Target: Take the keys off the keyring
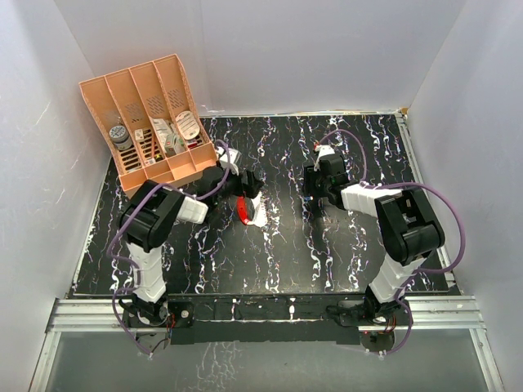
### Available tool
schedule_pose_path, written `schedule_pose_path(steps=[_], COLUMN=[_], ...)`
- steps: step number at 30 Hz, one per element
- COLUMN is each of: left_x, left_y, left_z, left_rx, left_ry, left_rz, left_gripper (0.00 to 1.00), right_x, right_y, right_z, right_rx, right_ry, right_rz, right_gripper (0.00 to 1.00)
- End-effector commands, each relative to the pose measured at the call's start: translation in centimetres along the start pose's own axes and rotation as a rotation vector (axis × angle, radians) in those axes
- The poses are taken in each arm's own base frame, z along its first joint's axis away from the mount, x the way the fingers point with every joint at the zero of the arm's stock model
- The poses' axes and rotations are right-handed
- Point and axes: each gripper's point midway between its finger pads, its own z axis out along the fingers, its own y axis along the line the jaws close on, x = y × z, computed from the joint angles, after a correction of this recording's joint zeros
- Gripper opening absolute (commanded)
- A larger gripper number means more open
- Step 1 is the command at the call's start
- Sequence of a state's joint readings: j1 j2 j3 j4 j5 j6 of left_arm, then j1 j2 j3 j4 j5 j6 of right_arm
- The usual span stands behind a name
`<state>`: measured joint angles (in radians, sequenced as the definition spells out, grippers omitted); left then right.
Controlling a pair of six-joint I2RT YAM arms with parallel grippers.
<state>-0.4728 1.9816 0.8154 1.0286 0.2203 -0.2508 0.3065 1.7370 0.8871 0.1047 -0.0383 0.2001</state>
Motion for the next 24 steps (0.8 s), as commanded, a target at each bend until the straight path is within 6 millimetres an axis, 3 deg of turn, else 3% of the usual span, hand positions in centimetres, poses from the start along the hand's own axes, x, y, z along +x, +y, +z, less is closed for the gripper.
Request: schedule_pose_path(steps=[1,7,14,20,24], left_x=[-6.2,-8.0,-9.2,-10.5,-11.4], left_y=[-2.0,-1.6,-0.3,1.1,3.0], left_z=[-1.9,-3.6,-7.1,-10.9,-13.7], left_rx=[0.041,-0.039,-0.165,-0.297,-0.454], left_ry=[-0.125,-0.074,-0.028,-0.06,-0.076], left_rz=[0.046,0.06,0.127,0.151,0.151], left_gripper=[0.99,0.99,0.99,0.99,0.99], right_x=[-3.8,-6.3,-9.7,-12.2,-12.4], right_y=[1.6,3.0,2.1,-0.9,-4.0], right_z=[-0.9,-4.1,-9.2,-14.6,-17.8], right_rx=[-0.075,-0.144,-0.08,0.086,0.246], right_ry=[-0.108,-0.236,-0.448,-0.656,-0.77], right_rz=[-0.014,-0.045,-0.041,0.013,0.089], right_gripper=[0.43,0.44,0.45,0.5,0.52])
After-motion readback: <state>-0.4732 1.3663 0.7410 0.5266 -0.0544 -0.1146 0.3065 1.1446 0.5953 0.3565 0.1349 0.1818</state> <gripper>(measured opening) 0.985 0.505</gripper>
